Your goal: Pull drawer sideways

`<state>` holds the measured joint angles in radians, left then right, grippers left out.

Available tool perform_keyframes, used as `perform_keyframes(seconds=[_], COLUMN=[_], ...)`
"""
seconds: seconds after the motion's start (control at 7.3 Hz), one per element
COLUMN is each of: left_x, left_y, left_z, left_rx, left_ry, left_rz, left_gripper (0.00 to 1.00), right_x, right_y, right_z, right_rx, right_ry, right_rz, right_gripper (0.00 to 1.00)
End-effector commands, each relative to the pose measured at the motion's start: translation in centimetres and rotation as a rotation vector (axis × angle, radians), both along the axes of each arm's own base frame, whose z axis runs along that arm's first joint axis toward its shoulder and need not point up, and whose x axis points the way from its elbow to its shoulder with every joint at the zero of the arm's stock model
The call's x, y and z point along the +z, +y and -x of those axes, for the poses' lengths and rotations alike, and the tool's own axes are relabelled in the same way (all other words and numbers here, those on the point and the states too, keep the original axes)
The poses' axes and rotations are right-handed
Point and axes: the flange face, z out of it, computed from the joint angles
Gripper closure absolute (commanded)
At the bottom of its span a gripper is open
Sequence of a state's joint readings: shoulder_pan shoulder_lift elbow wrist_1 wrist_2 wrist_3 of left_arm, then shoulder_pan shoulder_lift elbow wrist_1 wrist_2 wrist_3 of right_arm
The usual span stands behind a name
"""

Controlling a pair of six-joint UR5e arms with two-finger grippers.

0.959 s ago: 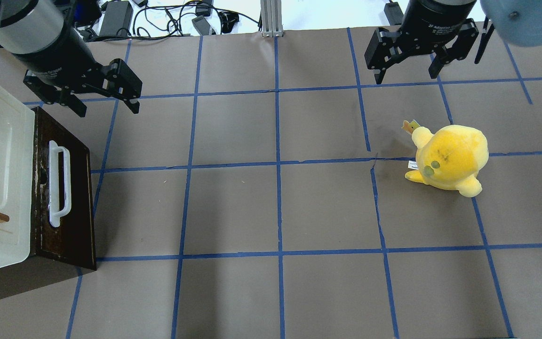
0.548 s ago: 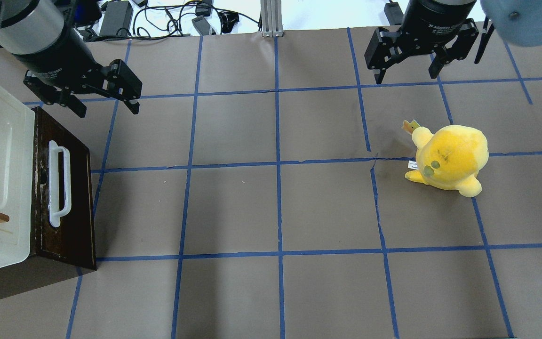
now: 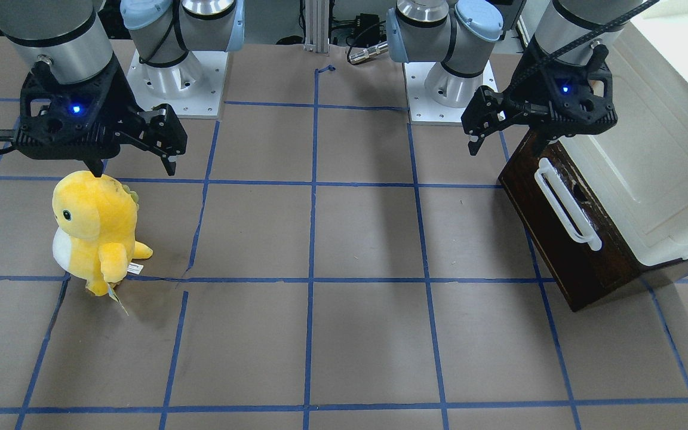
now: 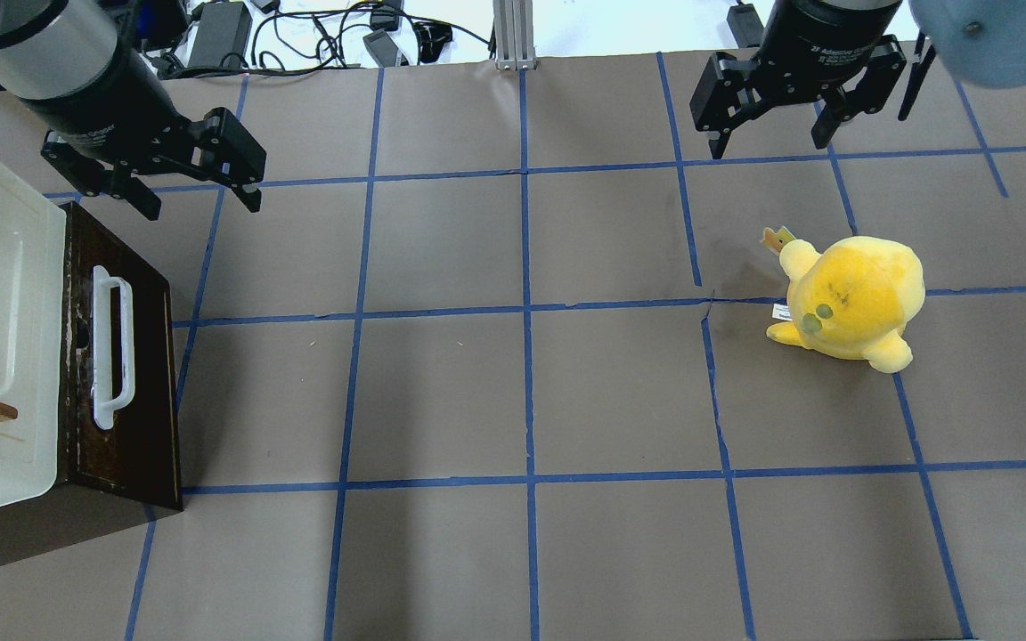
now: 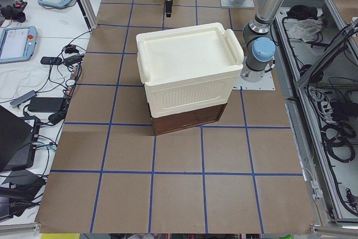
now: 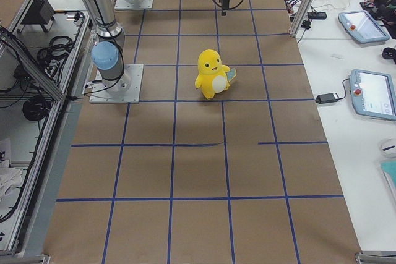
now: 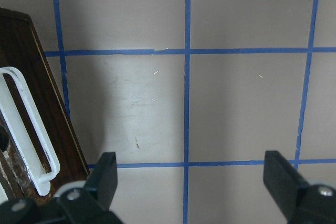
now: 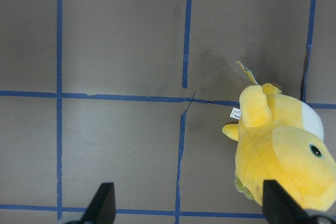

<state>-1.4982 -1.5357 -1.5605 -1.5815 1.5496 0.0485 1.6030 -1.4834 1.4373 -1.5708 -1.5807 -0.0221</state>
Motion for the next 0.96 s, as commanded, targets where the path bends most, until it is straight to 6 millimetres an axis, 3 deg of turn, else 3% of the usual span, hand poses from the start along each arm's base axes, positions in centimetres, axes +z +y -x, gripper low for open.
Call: perform_keyframes(seconds=[0.0, 0.14, 0.27, 0.55, 0.68, 0.82], left_x=[-0.7, -1.4, -4.3, -9.9, -13.0, -15.4], left_y=[-0.3, -0.6, -1.3, -3.7, -3.8, -3.5], left_z=[0.0, -0.7, -1.2, -1.3, -1.1, 0.3], left_rx=[-0.001, 0.115, 0.231, 0.274, 0.298, 0.383], left_ry=[-0.011, -0.087, -0.158, -0.214, -0.396, -0.471], left_rz=[-0.009, -0.013, -0.059, -0.041, -0.074, -0.079], left_gripper=[0.0, 0.0, 0.0, 0.0, 0.0, 0.0], right_x=[0.0, 0.0, 0.0, 0.0, 0.0, 0.0], right_y=[0.0, 0.0, 0.0, 0.0, 0.0, 0.0], right_z=[0.0, 0.0, 0.0, 0.0, 0.0, 0.0], right_rx=[-0.001, 0.001, -0.001, -0.001, -0.001, -0.001], right_ry=[0.001, -0.001, 0.001, -0.001, 0.001, -0.001], right_rz=[0.0, 0.0, 0.0, 0.0, 0.0, 0.0], right_gripper=[0.0, 0.0, 0.0, 0.0, 0.0, 0.0])
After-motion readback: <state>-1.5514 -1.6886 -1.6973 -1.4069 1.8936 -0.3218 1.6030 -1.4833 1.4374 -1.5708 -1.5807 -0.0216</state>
